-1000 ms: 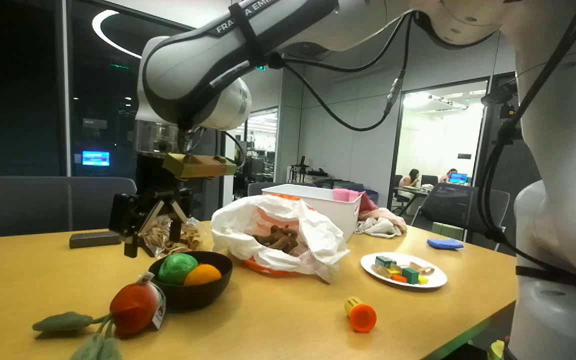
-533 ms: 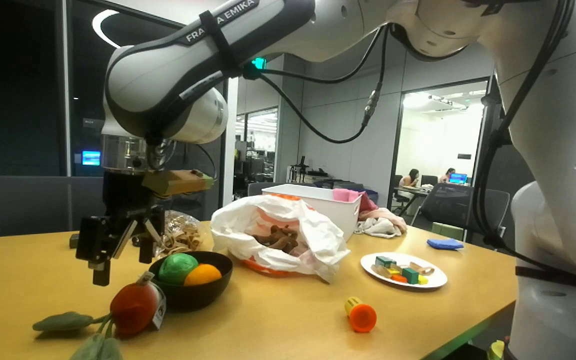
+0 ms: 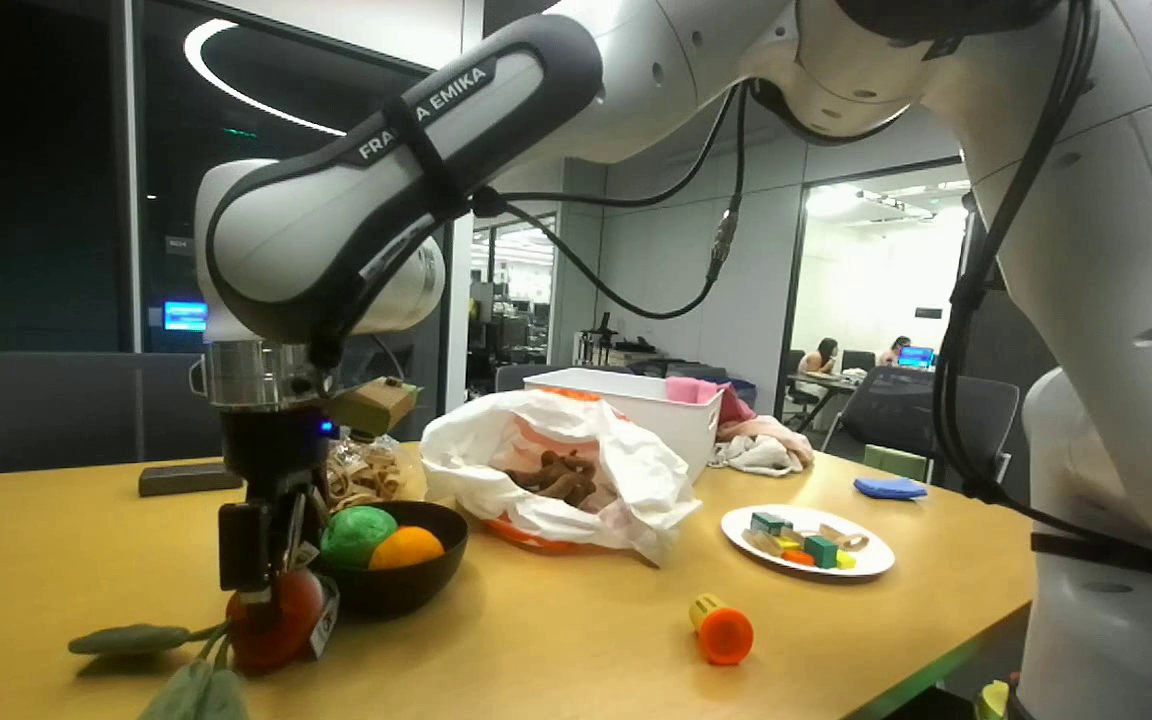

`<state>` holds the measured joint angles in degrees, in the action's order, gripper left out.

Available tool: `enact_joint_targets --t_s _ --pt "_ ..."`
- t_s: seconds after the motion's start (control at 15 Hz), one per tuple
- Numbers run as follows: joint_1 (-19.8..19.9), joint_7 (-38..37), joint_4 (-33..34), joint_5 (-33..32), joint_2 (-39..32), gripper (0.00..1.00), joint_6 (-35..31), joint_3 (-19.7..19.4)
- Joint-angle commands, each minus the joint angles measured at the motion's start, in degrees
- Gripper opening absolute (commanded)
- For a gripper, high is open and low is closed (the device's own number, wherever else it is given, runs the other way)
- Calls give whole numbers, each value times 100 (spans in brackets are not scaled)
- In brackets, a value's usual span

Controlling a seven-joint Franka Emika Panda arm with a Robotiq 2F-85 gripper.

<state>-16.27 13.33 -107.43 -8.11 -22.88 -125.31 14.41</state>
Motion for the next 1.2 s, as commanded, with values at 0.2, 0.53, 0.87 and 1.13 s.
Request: enact_joint_targets --t_s 0.2,0.53,0.87,1.13 --pt "11 501 370 -406 -296 75 -74 -13" --pt "56 477 353 -302 -244 48 -396 10" --pt "117 488 366 -218 -291 10 -516 11" --pt "233 478 198 90 19 5 -683 114"
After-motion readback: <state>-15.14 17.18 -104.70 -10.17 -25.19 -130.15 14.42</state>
